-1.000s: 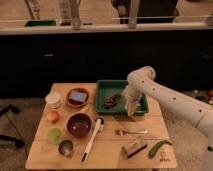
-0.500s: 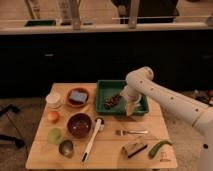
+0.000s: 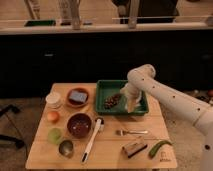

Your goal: Place grapes in purple bowl

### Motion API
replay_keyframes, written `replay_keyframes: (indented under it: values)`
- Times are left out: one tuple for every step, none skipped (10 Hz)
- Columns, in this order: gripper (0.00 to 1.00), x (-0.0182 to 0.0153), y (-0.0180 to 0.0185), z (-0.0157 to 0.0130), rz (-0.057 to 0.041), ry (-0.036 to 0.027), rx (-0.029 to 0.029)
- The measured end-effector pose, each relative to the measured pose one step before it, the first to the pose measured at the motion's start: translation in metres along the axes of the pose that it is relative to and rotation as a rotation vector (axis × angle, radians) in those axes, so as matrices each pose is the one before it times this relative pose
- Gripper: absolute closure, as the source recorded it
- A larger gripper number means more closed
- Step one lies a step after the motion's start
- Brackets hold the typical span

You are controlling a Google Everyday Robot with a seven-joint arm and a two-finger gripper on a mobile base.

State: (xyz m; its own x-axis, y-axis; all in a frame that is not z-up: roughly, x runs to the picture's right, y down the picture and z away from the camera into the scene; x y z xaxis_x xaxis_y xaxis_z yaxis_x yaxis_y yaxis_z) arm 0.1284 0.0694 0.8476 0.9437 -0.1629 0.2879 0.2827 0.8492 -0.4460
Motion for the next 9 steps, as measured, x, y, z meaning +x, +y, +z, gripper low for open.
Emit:
replay_keyframes:
  values:
    - [0.20,0.00066,-0.00660,-0.00206,-0.02213,0.00439,0.00615]
    - [0.20,0.00032,-0.00473,-0.00130,-0.01672,0.00202,0.00275]
    - [0.20,-0.00193,-0.00633,-0.00002,-0.02781,0.00023,0.00032]
    - [0.20,-0.00360,-0.00613,0.00256,-0.03245,-0.00031,-0.00551]
    - [0.20,-0.00200,-0.00317,0.00195,-0.01650,-0.00048,-0.00492]
    - [0.20,-0.00412,-0.00650,0.00544,-0.03263,-0.00232,-0.01335]
    - [0.20,-0.00312,-0.00383,0.00534,-0.02077,-0.00297,-0.01349]
    - [0.20,-0.00223,-0.00302,0.00426,-0.01339,-0.00225,-0.00938]
    - [0.20,-0.00318,-0.00416,0.00778,-0.01740,-0.00280,-0.01754]
